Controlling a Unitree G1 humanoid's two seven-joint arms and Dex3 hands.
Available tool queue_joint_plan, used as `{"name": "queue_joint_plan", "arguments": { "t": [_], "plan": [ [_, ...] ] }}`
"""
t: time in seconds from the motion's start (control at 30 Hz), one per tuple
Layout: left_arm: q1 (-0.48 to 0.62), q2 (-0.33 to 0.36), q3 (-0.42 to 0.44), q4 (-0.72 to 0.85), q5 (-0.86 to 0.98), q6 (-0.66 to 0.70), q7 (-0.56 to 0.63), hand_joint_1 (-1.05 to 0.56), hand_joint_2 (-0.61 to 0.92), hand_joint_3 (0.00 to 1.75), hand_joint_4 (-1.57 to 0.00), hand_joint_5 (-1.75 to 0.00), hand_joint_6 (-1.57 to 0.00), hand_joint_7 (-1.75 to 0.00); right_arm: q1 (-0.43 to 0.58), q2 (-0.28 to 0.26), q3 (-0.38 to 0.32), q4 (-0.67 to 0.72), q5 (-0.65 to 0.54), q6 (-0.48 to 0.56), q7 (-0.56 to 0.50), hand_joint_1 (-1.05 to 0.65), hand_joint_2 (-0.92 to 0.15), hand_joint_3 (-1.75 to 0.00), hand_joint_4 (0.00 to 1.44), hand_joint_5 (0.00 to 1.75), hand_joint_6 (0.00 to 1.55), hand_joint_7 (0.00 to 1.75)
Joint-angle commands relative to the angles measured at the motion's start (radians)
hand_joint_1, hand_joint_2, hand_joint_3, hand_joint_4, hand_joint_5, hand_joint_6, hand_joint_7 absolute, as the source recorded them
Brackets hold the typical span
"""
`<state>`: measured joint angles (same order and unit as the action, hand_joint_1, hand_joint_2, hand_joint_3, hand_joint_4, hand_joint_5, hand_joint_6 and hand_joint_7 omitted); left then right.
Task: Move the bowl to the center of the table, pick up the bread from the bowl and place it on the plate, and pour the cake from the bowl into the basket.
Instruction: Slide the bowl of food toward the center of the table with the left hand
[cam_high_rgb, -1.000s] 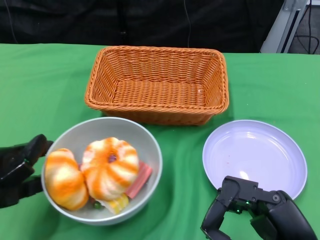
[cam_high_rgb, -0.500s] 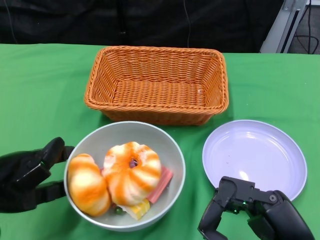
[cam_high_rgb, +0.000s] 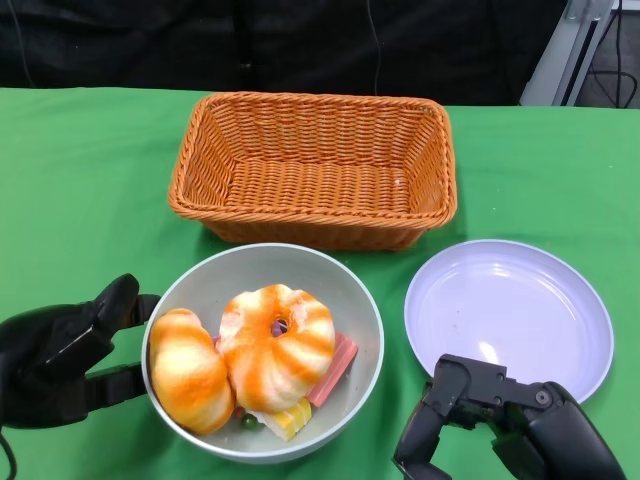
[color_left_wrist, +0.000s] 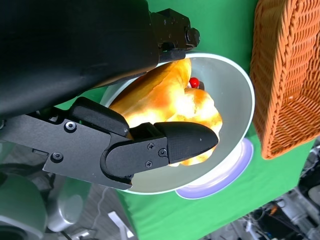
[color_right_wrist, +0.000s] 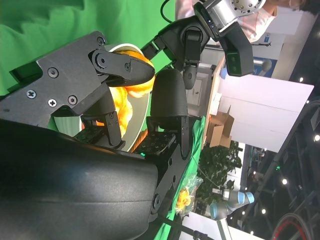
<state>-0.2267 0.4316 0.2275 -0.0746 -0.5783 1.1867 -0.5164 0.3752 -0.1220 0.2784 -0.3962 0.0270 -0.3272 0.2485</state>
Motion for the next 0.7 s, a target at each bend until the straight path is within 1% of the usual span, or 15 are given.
{"name": "queue_joint_plan", "arguments": {
  "t": [0.03, 0.23, 0.4, 0.53, 0.7],
  "plan": [
    [-0.013, -0.010, 0.027, -0.017, -0.024, 0.020, 0.022, -0.76, 0.92, 0.65, 0.00, 0.00, 0.00, 0.00, 0.000, -0.003, -0.006, -0.011, -0.001, 0.004, -0.006, -0.24, -0.57, -0.76, 0.78, 1.51, 0.73, 1.31],
    [-0.017, -0.057, 0.062, -0.047, -0.048, 0.036, 0.067, -0.75, 0.92, 0.65, 0.00, 0.00, 0.00, 0.00, -0.008, -0.003, -0.007, 0.000, -0.005, -0.005, -0.009, -0.22, -0.56, -0.78, 0.78, 1.51, 0.73, 1.31],
    [-0.012, -0.059, 0.053, -0.062, -0.051, 0.032, 0.070, -0.75, 0.92, 0.65, 0.00, 0.00, 0.00, 0.00, -0.009, -0.003, -0.005, -0.001, -0.013, -0.002, -0.013, -0.24, -0.56, -0.78, 0.78, 1.50, 0.73, 1.30],
    [-0.015, -0.072, 0.068, -0.065, -0.059, 0.032, 0.077, -0.77, 0.92, 0.63, 0.00, 0.00, 0.00, 0.00, -0.009, 0.001, -0.004, -0.001, -0.016, -0.002, -0.016, -0.24, -0.57, -0.77, 0.79, 1.50, 0.73, 1.30],
    [-0.007, -0.063, 0.063, -0.081, -0.050, 0.017, 0.074, -0.77, 0.92, 0.63, 0.00, 0.00, 0.00, 0.00, -0.010, 0.000, -0.006, 0.002, -0.017, -0.009, -0.016, -0.23, -0.57, -0.77, 0.79, 1.50, 0.73, 1.30]
  ]
}}
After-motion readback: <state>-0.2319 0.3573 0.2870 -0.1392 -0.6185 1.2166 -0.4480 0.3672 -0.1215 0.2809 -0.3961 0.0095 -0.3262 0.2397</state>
